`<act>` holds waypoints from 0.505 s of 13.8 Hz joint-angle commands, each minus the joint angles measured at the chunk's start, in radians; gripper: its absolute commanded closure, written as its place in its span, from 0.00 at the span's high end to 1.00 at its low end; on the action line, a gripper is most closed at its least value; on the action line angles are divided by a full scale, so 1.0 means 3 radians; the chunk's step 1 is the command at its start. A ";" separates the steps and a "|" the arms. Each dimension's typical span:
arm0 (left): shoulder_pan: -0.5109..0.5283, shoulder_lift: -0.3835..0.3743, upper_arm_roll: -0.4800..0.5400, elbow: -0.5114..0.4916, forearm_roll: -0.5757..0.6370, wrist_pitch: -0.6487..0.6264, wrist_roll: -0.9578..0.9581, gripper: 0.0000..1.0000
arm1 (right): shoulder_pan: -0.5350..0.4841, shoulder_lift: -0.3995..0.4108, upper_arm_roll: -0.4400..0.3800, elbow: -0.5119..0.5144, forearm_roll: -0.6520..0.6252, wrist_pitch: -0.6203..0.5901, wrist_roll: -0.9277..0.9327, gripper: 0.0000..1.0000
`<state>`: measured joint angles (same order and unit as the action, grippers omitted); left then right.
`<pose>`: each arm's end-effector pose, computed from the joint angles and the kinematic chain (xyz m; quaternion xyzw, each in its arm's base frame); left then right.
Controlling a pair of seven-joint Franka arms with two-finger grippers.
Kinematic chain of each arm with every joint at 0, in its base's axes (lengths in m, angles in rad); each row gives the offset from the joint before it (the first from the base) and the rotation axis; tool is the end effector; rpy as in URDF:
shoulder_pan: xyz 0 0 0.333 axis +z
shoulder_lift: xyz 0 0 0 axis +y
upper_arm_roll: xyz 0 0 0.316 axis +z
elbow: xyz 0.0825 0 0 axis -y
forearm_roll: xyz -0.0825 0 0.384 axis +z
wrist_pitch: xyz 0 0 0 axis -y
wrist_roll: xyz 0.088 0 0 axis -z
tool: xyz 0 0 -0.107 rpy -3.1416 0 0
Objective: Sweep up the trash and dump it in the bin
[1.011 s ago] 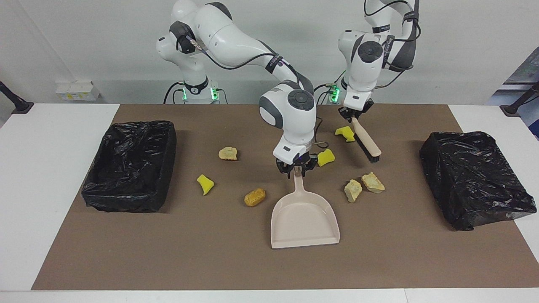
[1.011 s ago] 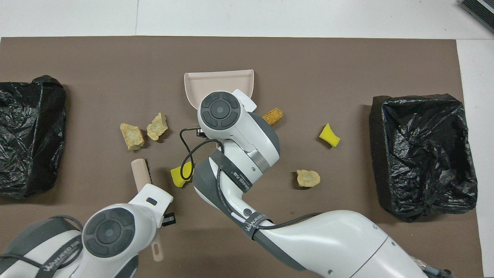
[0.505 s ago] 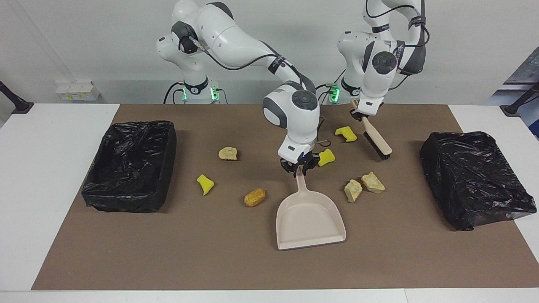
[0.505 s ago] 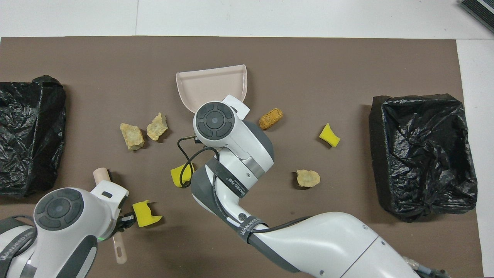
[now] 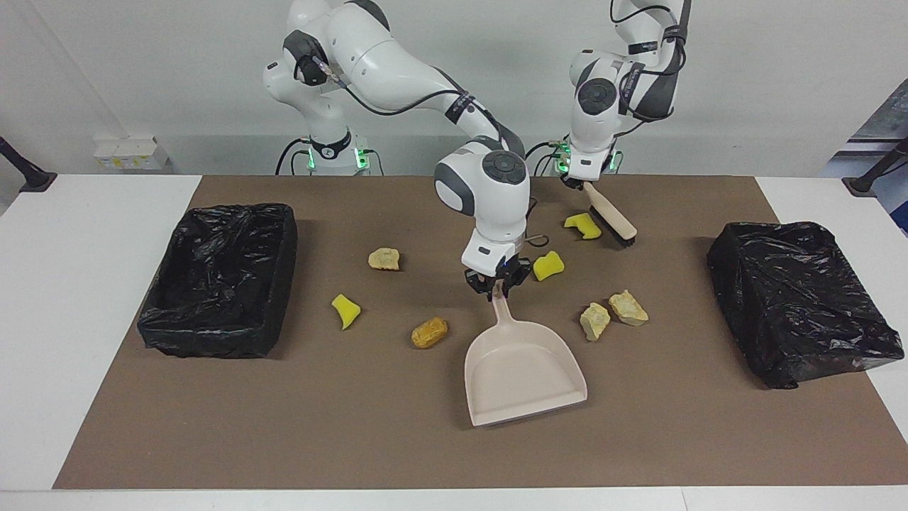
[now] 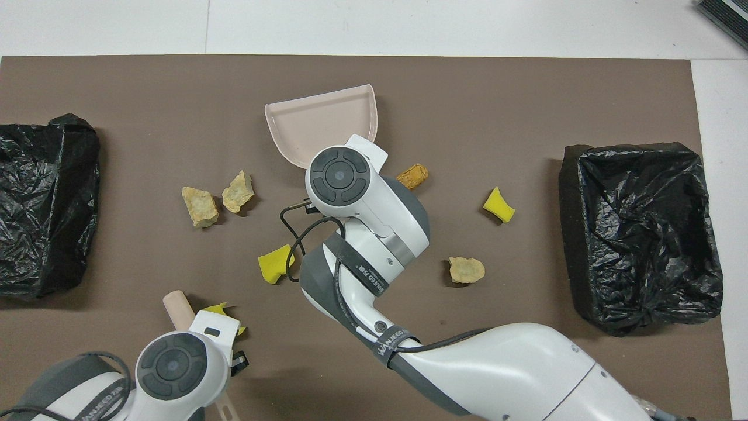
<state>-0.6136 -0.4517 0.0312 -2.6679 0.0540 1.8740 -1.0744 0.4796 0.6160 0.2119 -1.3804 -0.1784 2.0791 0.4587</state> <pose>0.2856 -0.1841 0.3579 -0.9591 -0.2253 0.1021 0.1373 0.5879 0.4334 0.3676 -0.9896 -0.1336 -0.0515 0.0096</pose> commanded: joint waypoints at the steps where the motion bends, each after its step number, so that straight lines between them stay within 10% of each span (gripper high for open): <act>1: -0.0184 -0.0018 0.0039 -0.0076 -0.0123 -0.0014 -0.0380 0.00 | -0.0212 -0.0222 0.0035 -0.0246 -0.0060 -0.0119 -0.0790 0.00; 7: 0.0107 0.0732 0.0080 0.0582 -0.0328 0.0447 -0.0291 0.00 | -0.0442 -0.0529 0.0035 -0.0328 -0.0060 -0.0987 -0.2232 0.00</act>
<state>-0.6211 -0.3592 0.0513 -2.6251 -0.0282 2.0111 -1.1927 0.3790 0.5217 0.2113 -1.4333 -0.1810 1.8430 -0.0935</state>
